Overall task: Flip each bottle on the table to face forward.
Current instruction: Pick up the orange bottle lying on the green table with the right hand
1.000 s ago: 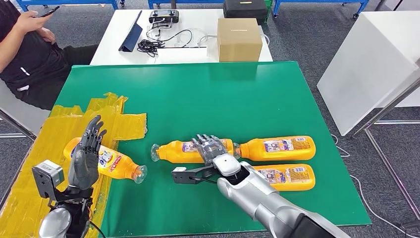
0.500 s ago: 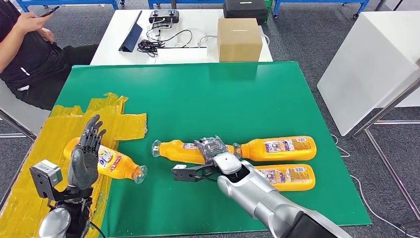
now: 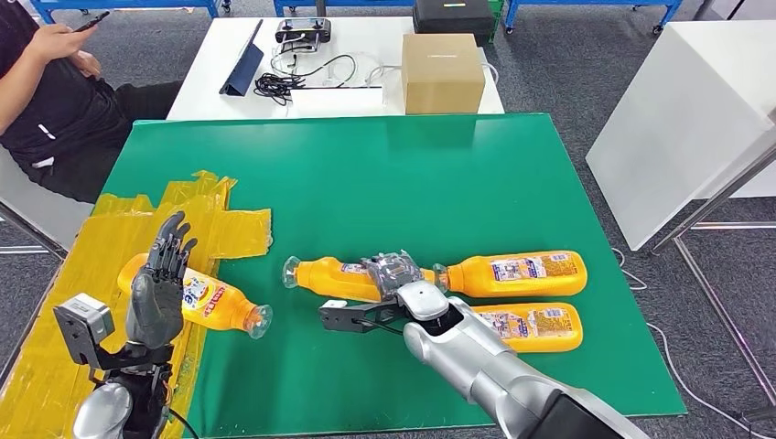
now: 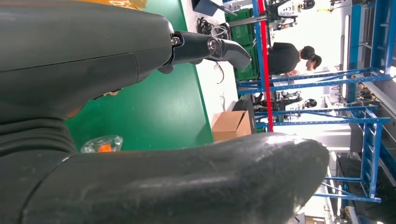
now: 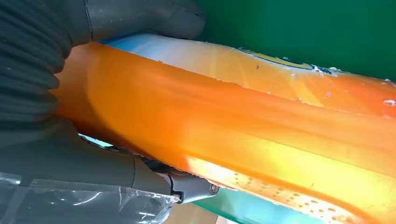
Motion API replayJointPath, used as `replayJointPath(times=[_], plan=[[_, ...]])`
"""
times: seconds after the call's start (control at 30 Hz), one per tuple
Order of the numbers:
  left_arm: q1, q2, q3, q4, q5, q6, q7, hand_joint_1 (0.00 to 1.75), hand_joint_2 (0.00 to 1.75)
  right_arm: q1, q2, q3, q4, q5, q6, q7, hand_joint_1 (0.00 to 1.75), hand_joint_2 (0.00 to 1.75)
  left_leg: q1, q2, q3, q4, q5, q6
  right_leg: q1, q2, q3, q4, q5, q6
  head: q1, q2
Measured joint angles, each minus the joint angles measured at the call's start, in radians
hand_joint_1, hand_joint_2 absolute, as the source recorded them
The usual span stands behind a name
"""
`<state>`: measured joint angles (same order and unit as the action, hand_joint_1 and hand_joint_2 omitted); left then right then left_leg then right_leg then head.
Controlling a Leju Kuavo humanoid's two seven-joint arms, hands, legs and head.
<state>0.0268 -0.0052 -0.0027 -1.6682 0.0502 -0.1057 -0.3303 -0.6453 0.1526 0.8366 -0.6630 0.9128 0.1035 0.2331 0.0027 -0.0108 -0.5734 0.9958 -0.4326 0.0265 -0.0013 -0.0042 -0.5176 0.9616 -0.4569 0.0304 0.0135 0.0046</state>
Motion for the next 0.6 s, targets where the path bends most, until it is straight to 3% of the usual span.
replayJointPath(times=[0.17, 0.3, 0.43, 0.6], plan=[[0.002, -0.017, 0.000, 0.000, 0.069, -0.001, 0.005, 0.00, 0.00, 0.012, 0.002, -0.022, -0.001, -0.039, -0.057, -0.001, 1.75, 1.75, 0.000, 0.000, 0.000, 0.000, 0.000, 0.000, 0.000, 0.000, 0.000, 0.000, 0.000, 0.000, 0.000, 0.000], [0.012, -0.060, 0.000, 0.006, 0.157, 0.025, 0.001, 0.00, 0.00, 0.043, 0.005, -0.069, -0.034, -0.090, -0.181, -0.037, 1.75, 1.75, 0.000, 0.000, -0.001, 0.000, 0.000, 0.000, 0.000, 0.000, 0.000, 0.000, 0.000, 0.000, 0.000, 0.000], [0.034, -0.099, -0.011, 0.013, 0.180, 0.068, -0.036, 0.00, 1.75, 0.108, 0.006, -0.106, -0.178, -0.105, -0.343, -0.092, 1.75, 1.75, 0.000, 0.000, -0.002, 0.000, 0.000, 0.000, 0.000, 0.000, -0.002, 0.000, 0.000, 0.000, 0.000, 0.000], [0.088, -0.127, -0.042, 0.011, 0.201, 0.053, -0.056, 0.00, 1.75, 0.204, 0.007, -0.079, -0.415, -0.085, -0.418, -0.144, 1.75, 1.75, 0.000, 0.001, -0.005, 0.000, -0.001, -0.001, 0.000, 0.000, -0.005, 0.000, 0.000, 0.000, 0.000, 0.000]])
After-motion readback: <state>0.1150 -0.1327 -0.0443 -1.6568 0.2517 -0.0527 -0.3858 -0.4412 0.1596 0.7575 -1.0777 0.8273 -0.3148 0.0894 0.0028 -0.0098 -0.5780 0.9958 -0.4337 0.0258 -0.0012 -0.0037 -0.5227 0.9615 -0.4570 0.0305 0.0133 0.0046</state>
